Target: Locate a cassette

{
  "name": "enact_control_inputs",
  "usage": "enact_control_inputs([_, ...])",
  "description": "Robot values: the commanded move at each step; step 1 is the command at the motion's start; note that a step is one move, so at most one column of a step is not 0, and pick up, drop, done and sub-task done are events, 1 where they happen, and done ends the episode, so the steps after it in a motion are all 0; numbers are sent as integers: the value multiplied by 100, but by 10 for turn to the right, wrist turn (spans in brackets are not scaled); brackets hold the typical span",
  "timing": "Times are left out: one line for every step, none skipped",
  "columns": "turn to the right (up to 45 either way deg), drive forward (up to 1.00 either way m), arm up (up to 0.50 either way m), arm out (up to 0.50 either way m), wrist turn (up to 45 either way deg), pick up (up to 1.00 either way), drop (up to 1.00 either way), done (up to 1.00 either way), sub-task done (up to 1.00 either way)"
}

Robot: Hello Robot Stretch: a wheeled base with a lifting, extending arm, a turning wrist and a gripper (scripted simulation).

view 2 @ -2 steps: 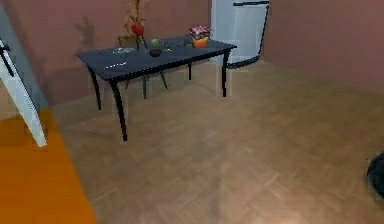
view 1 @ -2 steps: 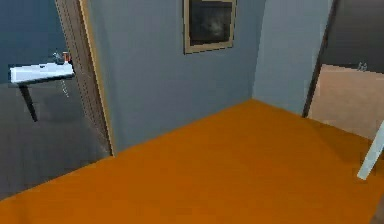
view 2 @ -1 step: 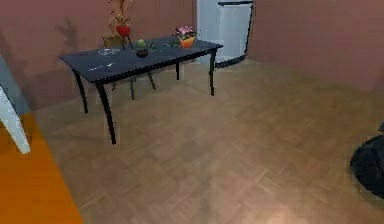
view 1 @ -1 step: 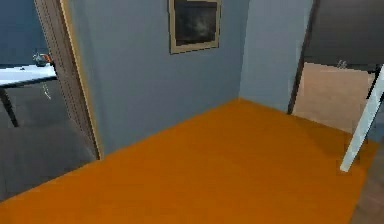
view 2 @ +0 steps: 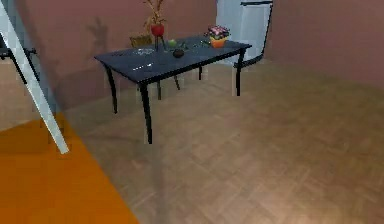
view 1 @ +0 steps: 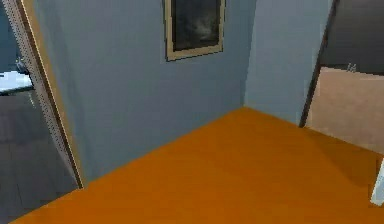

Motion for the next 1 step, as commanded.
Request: enact_control_inputs([-390,0,0,0,0,0,0,0,0])
